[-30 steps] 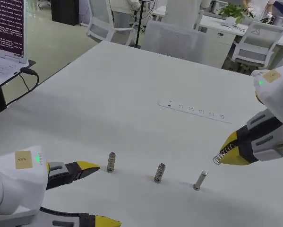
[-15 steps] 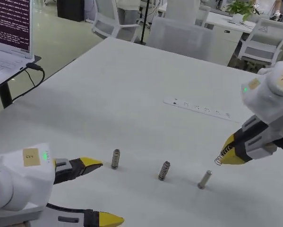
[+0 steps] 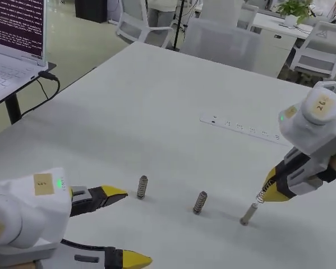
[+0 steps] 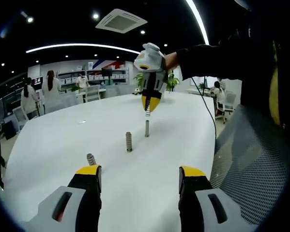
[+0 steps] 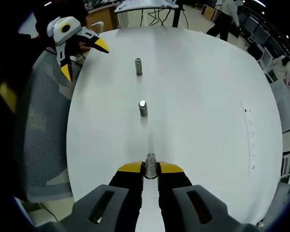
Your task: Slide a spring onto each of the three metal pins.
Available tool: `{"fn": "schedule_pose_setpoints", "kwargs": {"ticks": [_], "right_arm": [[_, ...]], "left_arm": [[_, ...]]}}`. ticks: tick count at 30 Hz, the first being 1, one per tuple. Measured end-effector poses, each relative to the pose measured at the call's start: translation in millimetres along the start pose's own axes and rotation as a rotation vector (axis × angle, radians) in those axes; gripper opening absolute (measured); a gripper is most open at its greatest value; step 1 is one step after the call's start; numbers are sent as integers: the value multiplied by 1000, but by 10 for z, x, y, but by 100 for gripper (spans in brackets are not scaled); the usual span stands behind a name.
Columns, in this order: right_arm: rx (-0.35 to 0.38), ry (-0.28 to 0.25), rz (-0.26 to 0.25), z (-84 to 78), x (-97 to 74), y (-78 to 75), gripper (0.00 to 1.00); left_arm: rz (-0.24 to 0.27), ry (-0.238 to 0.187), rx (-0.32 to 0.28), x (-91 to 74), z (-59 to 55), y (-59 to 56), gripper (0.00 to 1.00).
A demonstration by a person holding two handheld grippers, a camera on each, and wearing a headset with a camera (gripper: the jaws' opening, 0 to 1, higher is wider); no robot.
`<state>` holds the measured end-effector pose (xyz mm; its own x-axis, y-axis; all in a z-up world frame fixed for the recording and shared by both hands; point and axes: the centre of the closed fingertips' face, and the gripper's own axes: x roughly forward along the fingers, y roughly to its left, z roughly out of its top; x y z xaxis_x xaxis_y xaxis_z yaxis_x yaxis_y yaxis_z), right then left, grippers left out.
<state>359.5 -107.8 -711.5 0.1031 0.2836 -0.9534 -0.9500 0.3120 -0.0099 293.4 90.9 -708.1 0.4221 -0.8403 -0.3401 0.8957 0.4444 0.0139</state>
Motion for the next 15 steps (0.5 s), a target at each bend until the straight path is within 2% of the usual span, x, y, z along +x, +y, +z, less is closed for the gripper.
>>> {"fn": "schedule_pose_setpoints", "kwargs": {"ticks": [15], "right_arm": [[24,10,18,-47,148,3,8]], "left_arm": [[-4,-5,-7,-5,-1,2,60]]}}
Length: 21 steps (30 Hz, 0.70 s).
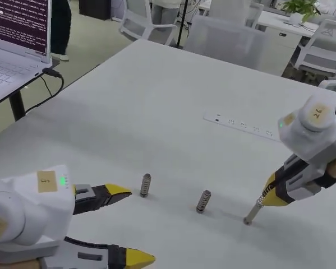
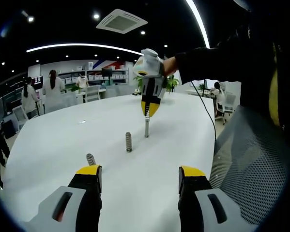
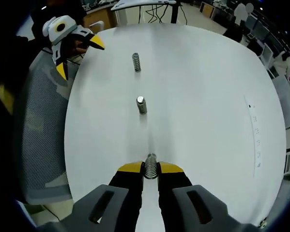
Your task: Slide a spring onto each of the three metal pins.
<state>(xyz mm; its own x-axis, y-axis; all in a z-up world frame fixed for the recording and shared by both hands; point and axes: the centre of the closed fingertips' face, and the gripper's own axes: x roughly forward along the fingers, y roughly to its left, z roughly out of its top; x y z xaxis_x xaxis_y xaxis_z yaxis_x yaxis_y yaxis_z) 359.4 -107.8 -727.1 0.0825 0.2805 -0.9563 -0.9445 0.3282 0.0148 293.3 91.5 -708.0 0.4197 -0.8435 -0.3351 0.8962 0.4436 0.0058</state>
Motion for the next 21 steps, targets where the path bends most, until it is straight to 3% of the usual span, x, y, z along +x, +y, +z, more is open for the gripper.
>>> {"fn": "schedule_pose_setpoints", "kwargs": {"ticks": [21], "right_arm": [[30,22,24,-128,408,50,9]], "left_arm": [[-4,4,0,4,-7,-1,59]]}}
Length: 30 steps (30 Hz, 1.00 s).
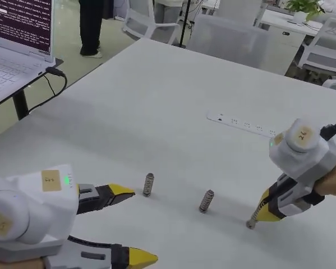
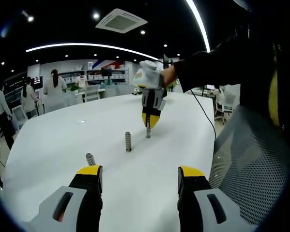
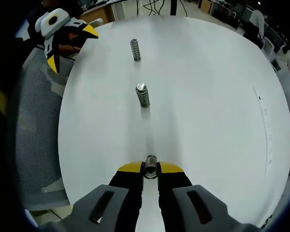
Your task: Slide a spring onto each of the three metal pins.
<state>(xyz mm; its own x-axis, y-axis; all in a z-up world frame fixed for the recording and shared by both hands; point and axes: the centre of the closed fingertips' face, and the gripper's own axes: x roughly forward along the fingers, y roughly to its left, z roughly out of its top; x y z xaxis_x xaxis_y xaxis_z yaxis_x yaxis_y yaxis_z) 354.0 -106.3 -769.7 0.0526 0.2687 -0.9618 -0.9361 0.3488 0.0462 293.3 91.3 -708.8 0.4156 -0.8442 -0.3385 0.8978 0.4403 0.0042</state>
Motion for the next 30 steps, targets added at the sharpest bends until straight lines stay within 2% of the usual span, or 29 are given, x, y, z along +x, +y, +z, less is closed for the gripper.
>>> {"fn": "schedule_pose_setpoints", "kwargs": {"ticks": [12,14,22,30], "right_arm": [[-16,24,-14,-33,142,-9,9],[-13,9,-20,-12,145,-17,9],[-7,13,-26,-19,148,-7,9],[10,-11,-33,-8,129,-9,18]], "left_arm": [[1,3,3,-1,3,1,58],[1,1,2,-4,8,-1,58],[-2,0,3,-3,9,-7,58],[-4,0,-1,1,5,-8,58]]}}
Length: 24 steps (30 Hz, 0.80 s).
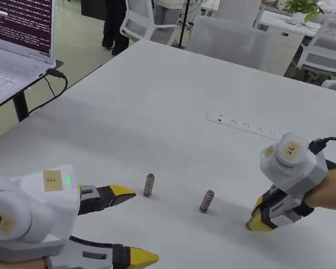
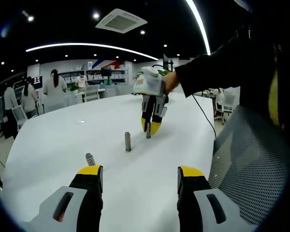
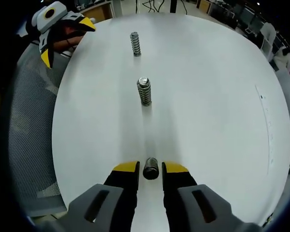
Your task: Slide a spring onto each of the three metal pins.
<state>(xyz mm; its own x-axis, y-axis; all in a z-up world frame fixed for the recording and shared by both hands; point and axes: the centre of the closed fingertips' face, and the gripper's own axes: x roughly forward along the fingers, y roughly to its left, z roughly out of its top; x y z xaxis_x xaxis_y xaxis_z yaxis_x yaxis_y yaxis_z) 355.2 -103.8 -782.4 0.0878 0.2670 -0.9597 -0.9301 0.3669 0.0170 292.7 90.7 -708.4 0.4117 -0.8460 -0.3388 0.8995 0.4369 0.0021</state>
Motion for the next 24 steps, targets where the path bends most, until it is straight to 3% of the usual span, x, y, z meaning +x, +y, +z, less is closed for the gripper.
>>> {"fn": "schedule_pose_setpoints", "kwargs": {"ticks": [10,17,21,24], "right_arm": [[59,-82,-41,-40,-117,-21,36],[129,-219,-109,-22,-274,24,51],[152,-255,-130,-65,-319,80,56],[177,-311,-164,-45,-396,127,60]], "left_arm": [[-2,1,-5,9,16,23,58],[4,-2,-11,4,42,72,59],[5,-4,-19,9,52,101,59],[8,1,-26,13,41,132,60]]}}
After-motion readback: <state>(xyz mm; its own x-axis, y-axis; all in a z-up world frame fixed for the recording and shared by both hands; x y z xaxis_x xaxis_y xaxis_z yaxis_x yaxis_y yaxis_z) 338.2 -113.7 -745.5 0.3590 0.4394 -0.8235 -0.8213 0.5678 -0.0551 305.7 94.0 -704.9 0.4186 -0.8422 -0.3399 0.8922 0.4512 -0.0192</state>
